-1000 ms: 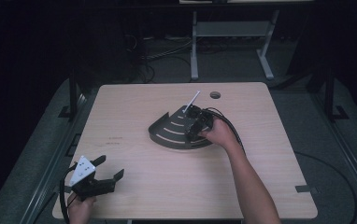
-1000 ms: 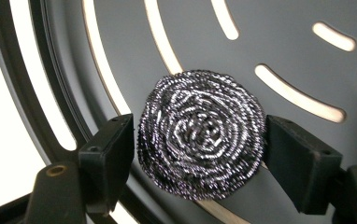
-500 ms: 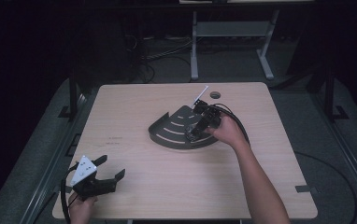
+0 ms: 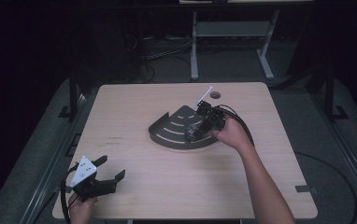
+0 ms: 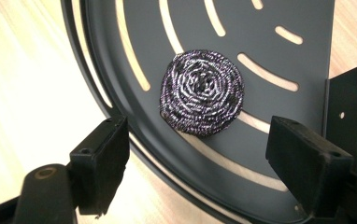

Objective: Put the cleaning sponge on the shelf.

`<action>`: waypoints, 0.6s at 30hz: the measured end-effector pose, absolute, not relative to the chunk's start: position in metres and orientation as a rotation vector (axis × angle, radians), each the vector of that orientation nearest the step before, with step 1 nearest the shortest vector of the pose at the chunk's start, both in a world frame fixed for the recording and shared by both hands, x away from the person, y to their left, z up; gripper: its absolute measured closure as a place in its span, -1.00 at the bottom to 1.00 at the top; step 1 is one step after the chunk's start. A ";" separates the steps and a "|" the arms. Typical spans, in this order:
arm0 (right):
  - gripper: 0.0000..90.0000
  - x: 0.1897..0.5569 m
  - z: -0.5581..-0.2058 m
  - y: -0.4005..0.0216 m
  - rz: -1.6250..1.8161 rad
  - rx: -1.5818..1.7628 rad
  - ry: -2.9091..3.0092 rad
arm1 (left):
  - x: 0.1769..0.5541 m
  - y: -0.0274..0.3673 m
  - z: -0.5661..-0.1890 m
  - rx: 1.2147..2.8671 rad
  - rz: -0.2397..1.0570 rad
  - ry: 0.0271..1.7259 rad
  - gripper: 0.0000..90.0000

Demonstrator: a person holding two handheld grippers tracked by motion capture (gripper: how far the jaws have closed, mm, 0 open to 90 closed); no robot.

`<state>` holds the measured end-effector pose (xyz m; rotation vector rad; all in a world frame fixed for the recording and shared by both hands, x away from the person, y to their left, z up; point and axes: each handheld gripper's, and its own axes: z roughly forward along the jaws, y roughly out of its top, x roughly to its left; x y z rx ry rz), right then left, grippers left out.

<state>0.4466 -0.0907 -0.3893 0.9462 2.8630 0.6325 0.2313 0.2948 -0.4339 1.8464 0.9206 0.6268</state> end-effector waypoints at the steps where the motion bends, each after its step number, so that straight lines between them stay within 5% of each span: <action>1: -0.53 0.446 -0.389 -0.091 0.630 0.946 2.864 | 0.231 0.295 -0.434 1.849 0.628 0.921 -0.71; 18: -0.54 0.432 -0.378 -0.103 0.655 0.927 2.847 | 0.232 0.294 -0.434 1.853 0.627 0.921 -0.71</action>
